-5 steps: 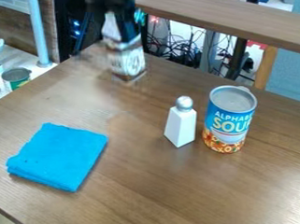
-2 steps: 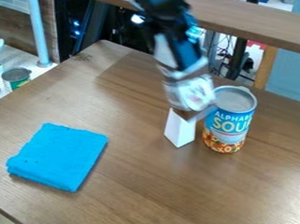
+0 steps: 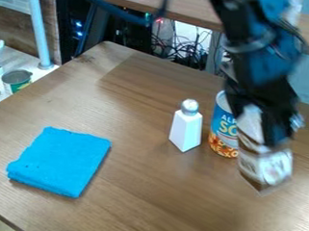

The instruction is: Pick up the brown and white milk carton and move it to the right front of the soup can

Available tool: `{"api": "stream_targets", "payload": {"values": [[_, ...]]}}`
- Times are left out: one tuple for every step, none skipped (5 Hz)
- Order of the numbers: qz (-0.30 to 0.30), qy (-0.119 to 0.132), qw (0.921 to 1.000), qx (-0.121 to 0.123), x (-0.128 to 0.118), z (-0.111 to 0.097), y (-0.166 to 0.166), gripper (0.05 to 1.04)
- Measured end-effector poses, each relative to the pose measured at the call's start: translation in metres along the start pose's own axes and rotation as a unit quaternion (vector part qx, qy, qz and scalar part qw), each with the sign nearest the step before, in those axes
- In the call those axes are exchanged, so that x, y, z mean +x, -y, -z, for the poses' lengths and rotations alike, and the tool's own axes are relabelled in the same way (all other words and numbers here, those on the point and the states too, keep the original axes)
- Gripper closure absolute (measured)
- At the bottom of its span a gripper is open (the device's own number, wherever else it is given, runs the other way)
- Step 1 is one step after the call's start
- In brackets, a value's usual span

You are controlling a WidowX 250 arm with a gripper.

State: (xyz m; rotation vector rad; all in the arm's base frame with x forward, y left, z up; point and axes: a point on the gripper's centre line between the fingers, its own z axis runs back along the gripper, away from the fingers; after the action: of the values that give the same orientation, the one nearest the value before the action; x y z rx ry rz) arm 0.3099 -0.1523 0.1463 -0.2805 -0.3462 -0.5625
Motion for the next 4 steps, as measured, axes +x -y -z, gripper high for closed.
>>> {"api": "stream_targets", "payload": {"values": [[0.003,-0.035,0.9991,0.025,0.017,0.030,0.035,0.262],[0.022,-0.051,0.9977,0.039,0.013,0.050,0.053,0.263],[0.024,-0.054,0.9963,0.063,0.012,0.053,0.053,0.263],[0.040,-0.059,0.9924,0.101,0.006,0.056,0.059,0.262]]}}
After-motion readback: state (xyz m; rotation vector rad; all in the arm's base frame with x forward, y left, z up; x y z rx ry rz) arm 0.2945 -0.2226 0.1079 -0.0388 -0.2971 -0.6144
